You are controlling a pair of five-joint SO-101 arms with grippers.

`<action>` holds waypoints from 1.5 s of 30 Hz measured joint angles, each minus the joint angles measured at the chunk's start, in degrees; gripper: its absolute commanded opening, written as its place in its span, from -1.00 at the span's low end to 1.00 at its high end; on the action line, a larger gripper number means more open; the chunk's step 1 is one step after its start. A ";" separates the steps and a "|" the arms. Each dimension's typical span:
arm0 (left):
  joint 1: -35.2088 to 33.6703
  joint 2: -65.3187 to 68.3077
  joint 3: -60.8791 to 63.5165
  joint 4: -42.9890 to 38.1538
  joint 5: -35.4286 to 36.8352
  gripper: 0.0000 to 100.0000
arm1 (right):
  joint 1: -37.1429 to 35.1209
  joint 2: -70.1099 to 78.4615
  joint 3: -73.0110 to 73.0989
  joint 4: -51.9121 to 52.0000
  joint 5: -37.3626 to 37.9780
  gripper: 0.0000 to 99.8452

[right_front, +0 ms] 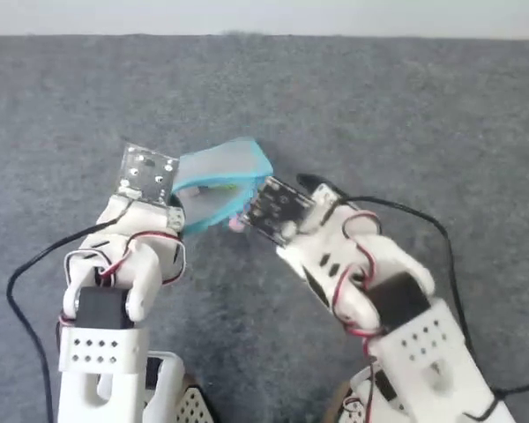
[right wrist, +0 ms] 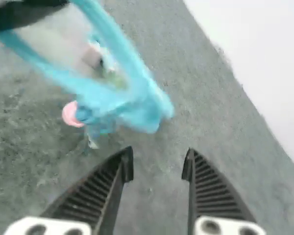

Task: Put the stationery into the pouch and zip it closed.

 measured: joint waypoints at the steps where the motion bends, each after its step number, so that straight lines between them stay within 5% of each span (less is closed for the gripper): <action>1: 0.62 0.00 -0.88 1.85 -1.58 -0.98 | 0.00 0.88 0.00 -0.70 0.44 -0.65; 5: 2.29 0.00 -3.25 6.95 -5.10 -0.98 | 0.18 1.41 0.00 -2.20 0.97 -0.65; 22: 2.46 0.00 -3.52 7.21 -8.97 -0.98 | -1.32 2.02 0.00 -2.90 12.57 -0.65; 35: 2.81 0.00 -3.52 8.53 -11.16 -0.98 | -1.85 11.87 -1.85 -4.13 13.19 -0.66; 40: 2.81 0.00 -3.52 8.53 -10.81 -0.98 | -1.85 15.91 -4.75 -4.13 11.25 -1.00; 45: 2.81 -0.09 -2.90 8.53 -11.25 -0.98 | -1.49 16.09 -4.92 -4.04 6.59 -0.98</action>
